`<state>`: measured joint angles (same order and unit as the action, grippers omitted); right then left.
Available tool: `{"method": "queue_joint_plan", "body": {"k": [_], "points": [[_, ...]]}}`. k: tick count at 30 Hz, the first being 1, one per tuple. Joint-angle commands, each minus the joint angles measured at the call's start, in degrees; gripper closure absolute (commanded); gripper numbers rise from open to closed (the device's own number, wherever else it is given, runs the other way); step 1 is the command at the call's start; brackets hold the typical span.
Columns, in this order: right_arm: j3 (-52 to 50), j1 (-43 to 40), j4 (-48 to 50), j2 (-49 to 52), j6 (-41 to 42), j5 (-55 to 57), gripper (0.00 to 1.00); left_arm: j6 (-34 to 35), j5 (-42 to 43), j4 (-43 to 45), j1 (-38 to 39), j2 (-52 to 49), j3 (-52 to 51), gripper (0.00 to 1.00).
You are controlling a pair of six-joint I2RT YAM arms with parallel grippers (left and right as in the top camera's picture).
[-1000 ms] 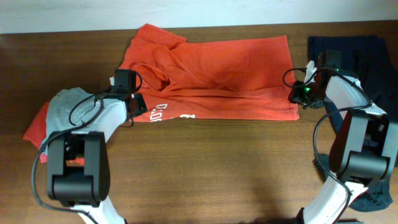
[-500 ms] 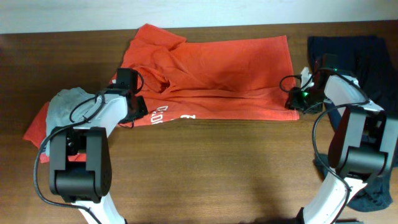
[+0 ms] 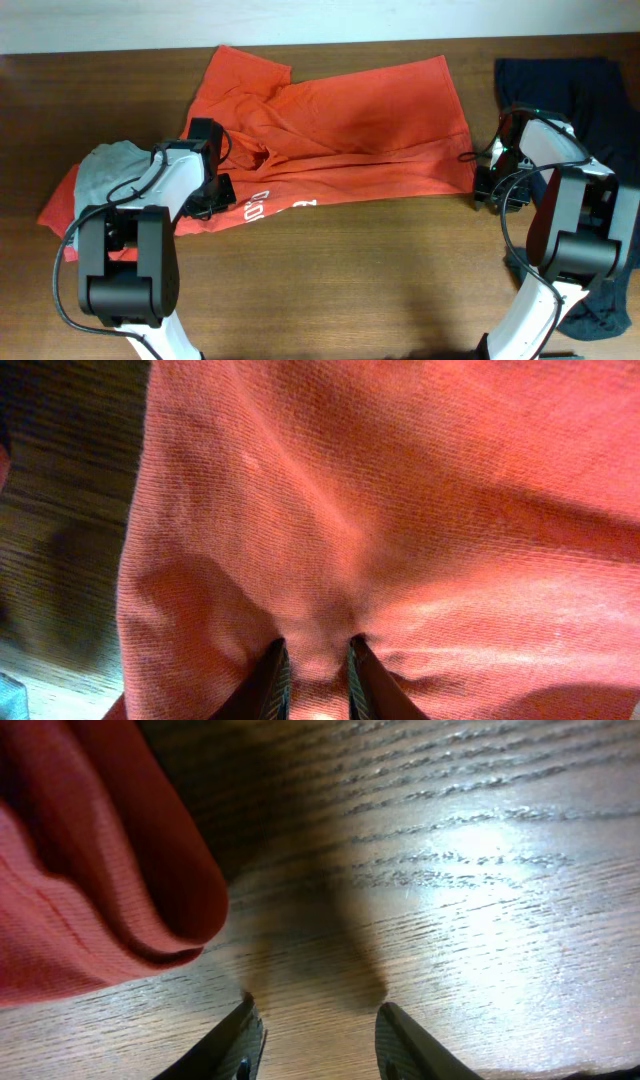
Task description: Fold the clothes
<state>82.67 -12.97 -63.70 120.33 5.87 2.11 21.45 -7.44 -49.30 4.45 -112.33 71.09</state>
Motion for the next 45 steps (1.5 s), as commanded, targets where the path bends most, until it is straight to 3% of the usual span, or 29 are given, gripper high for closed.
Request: {"method": "queue_joint_plan", "body": {"k": [1,10,18,22,32,41,45], "points": [[0.6,0.3,0.4,1.9,0.2,-2.3,0.57,-0.5,1.0,-1.3,0.0,-4.0,-4.3,0.79],[9.1,0.3,2.7,-4.0,-9.1,-18.1,0.58,-0.5,1.0,0.9,0.0,-4.0,-4.3,0.79],[9.4,3.4,8.0,-1.7,-9.7,-19.1,0.59,-0.5,1.0,1.0,0.0,-4.0,-4.3,0.78],[8.9,5.4,8.2,1.1,-9.9,-15.4,0.64,-0.5,1.0,1.0,0.0,-4.0,-4.3,0.78],[8.2,5.4,8.0,6.8,-9.9,-7.9,0.64,-0.5,1.1,1.0,0.0,-4.0,-4.3,0.78],[7.6,4.7,-4.1,7.1,-4.9,2.3,0.7,-0.5,1.0,-1.8,-0.1,-4.0,-4.3,0.78],[5.9,3.5,-4.7,7.1,-3.6,2.2,0.71,-0.5,0.8,-4.4,-0.1,-4.0,-4.3,0.78]]}}
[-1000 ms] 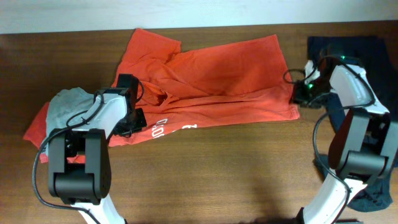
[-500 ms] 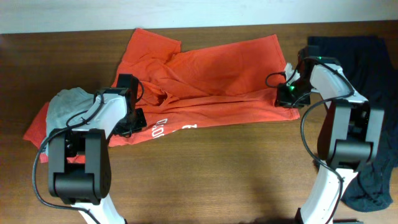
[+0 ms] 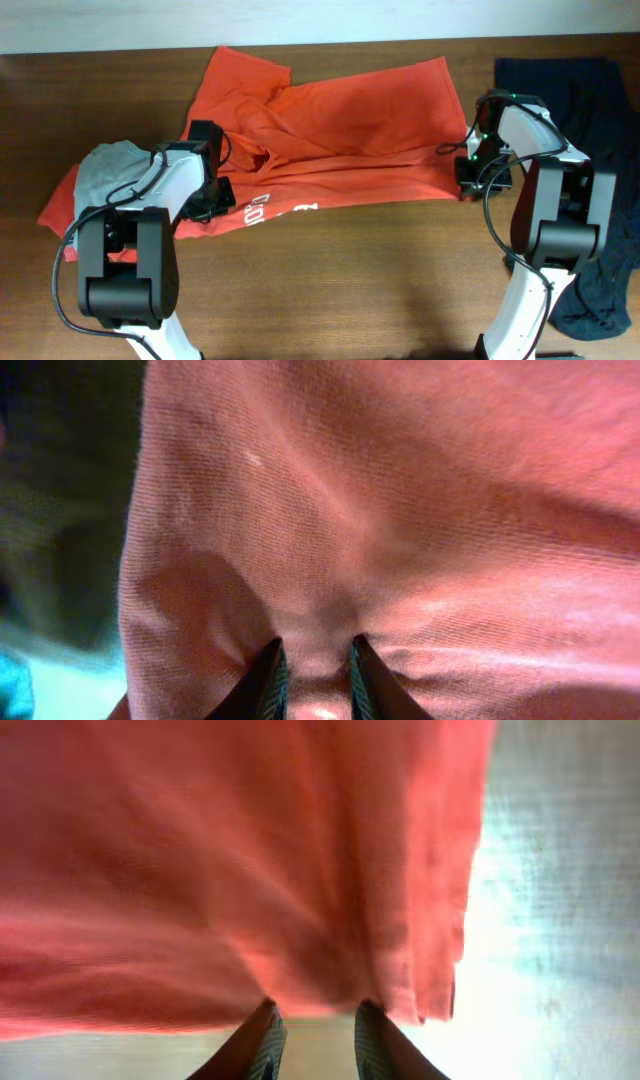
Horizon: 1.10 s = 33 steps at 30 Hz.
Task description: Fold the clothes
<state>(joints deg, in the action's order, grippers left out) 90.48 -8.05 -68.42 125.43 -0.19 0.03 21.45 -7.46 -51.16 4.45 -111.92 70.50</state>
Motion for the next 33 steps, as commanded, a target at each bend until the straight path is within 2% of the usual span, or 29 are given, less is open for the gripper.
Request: {"method": "queue_joint_plan", "body": {"k": [1,6,16,23,33], "points": [[-1.9,-1.4,0.2,2.0,2.6,4.3,0.74,-0.5,0.5,-2.6,-0.1,-4.5,-3.7,0.78],[-1.3,-1.3,0.3,1.4,2.6,2.6,0.75,-0.5,0.2,-1.6,-0.1,-4.5,-3.7,0.78],[1.5,-1.3,-0.3,-0.5,2.6,1.9,0.69,-0.5,0.2,-0.5,-0.1,-4.5,-3.7,0.78],[3.7,-1.5,-0.3,-3.1,2.6,1.9,0.57,-0.5,0.2,-0.1,-0.1,-4.5,-3.7,0.78],[3.7,-1.4,3.7,-3.1,2.6,1.9,0.5,-0.5,0.2,-0.1,-0.1,-4.5,-3.7,0.77]]}}
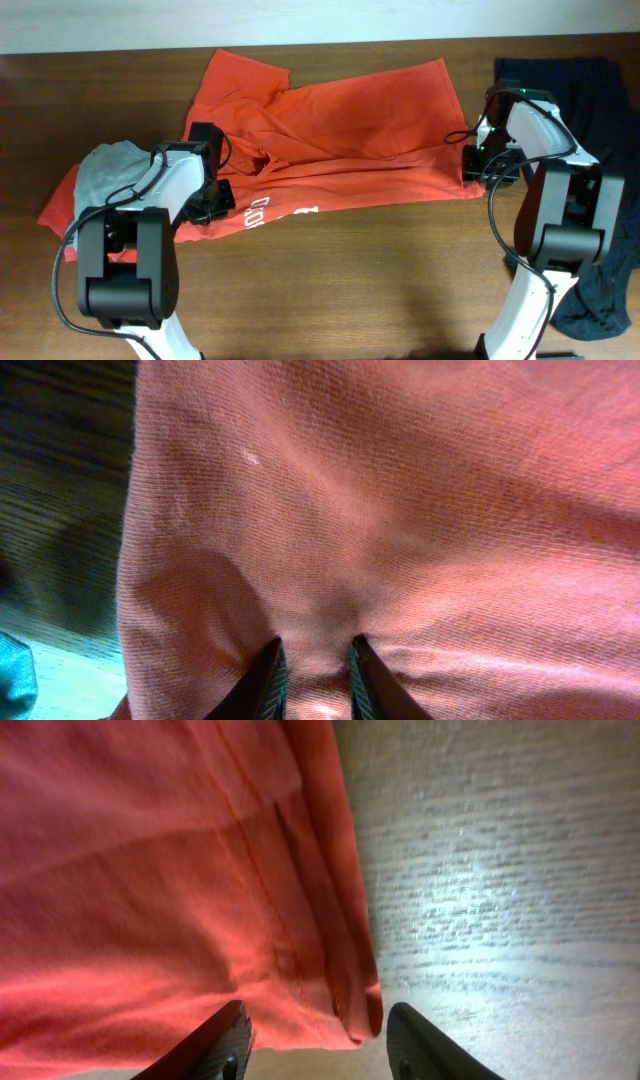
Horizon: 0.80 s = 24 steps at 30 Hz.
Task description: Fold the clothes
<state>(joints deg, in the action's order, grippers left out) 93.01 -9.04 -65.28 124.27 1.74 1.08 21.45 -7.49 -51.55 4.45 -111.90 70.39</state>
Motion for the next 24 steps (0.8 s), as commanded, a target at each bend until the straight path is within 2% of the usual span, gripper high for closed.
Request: {"method": "queue_joint_plan", "body": {"k": [1,4,9,10,13,14,15,17,19,21,24], "points": [[0.8,-0.5,0.8,-2.0,0.7,0.9,0.49,-0.5,0.2,0.3,-0.1,-4.5,-3.6,0.78],[-0.4,-0.5,1.9,-1.9,0.7,0.9,0.45,-0.5,0.2,0.3,-0.1,-4.5,-3.6,0.78],[-3.7,-0.5,3.8,-1.4,0.7,0.9,0.46,-0.5,0.2,0.3,-0.1,-4.5,-3.6,0.78],[-4.1,-0.5,4.0,-1.3,0.7,0.9,0.5,-0.5,0.2,0.3,-0.1,-4.5,-3.6,0.78],[-4.5,-0.5,3.8,-1.2,0.7,0.9,0.73,-0.5,0.2,0.2,-0.1,-4.5,-3.6,0.78],[-4.5,-0.5,3.6,-1.2,0.7,0.9,0.86,-0.5,0.2,0.1,-0.1,-4.5,-3.6,0.77],[-4.5,-0.5,3.1,-1.2,0.7,1.0,0.95,-0.5,0.2,0.0,-0.1,-4.5,-3.6,0.77],[-4.5,-0.5,2.2,-1.2,0.7,1.7,0.96,-0.5,0.2,-0.4,-0.1,-4.5,-3.6,0.8],[-4.5,-0.5,0.7,-1.2,1.7,4.6,0.96,-0.5,-0.3,-1.2,-0.1,-4.5,-3.6,0.94],[-4.5,-0.9,-1.9,-1.2,4.6,9.9,0.96,-0.5,-1.9,-2.4,-0.1,-4.5,-3.6,0.97],[-4.5,-2.1,-5.1,-1.2,5.3,11.4,0.96,-0.5,-4.8,-4.3,-0.1,-4.5,-3.6,0.98]]}}
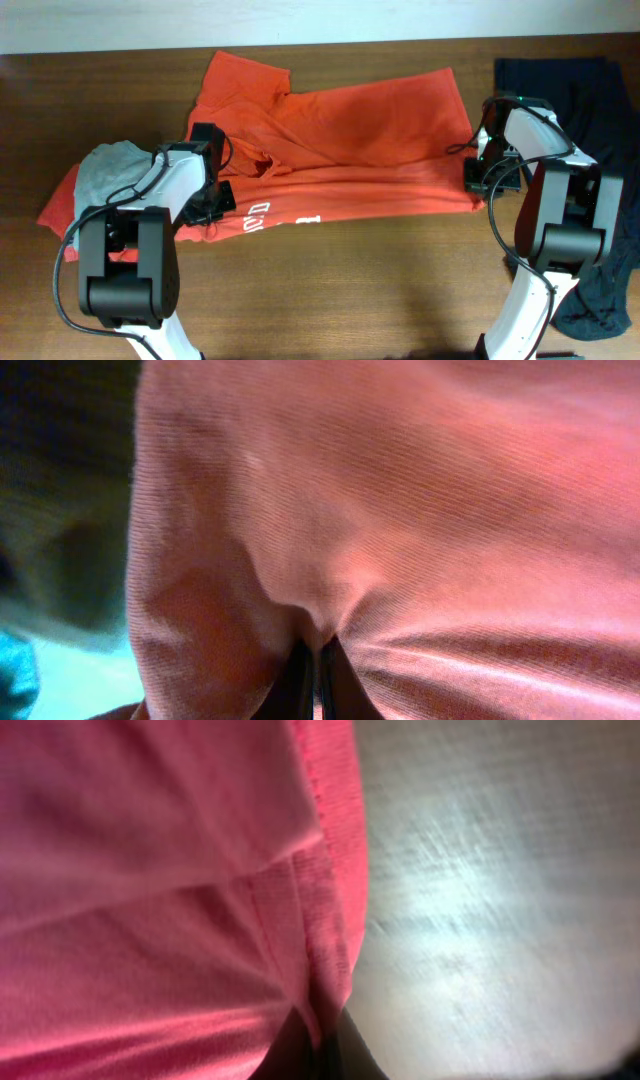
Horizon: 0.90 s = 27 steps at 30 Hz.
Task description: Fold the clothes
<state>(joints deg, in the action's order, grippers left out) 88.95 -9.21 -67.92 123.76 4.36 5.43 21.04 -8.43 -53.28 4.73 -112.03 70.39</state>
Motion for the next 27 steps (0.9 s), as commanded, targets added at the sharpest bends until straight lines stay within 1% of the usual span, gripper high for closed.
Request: {"method": "queue_joint_plan", "body": {"k": [1,8,12,16,17,18,20,23,24,27], "points": [[-0.5,-2.4,-3.6,-0.7,3.0,7.1,0.96,-0.1,-4.5,-3.2,-0.4,-4.3,-3.6,0.97],[-0.6,-4.1,-9.6,-0.7,3.7,6.8,0.96,-0.1,-3.0,-8.9,-0.4,-4.3,-3.6,0.98],[-0.6,-3.9,-12.7,-0.7,4.8,6.7,0.96,-0.1,-3.0,-8.3,-0.4,-4.3,-3.6,0.98],[-0.6,-3.9,-14.4,-0.7,4.8,5.4,0.93,-0.1,-3.0,-7.0,-0.4,-4.3,-3.6,0.98],[-0.6,-3.9,-14.8,-0.7,4.9,5.3,0.91,-0.1,-3.0,-6.8,-0.4,-4.3,-3.6,0.98],[-0.6,-3.9,-15.3,-0.7,5.2,5.3,0.84,-0.1,-3.0,-6.7,-0.4,-4.3,-3.6,0.98],[-0.6,-4.0,-15.5,-0.7,5.6,5.4,0.76,-0.1,-3.0,-6.7,-0.4,-4.3,-3.6,0.98],[-0.5,-4.0,-15.0,-0.7,5.6,5.4,0.6,-0.1,-3.0,-6.7,-0.4,-4.3,-3.6,0.98],[-0.5,-3.9,-14.8,-0.7,5.6,5.4,0.57,-0.1,-3.0,-6.6,-0.4,-4.3,-3.6,0.98],[-0.5,-4.0,-13.5,-1.1,5.6,5.3,0.56,-0.1,-3.0,-6.5,-0.4,-4.3,-3.6,0.98]]}}
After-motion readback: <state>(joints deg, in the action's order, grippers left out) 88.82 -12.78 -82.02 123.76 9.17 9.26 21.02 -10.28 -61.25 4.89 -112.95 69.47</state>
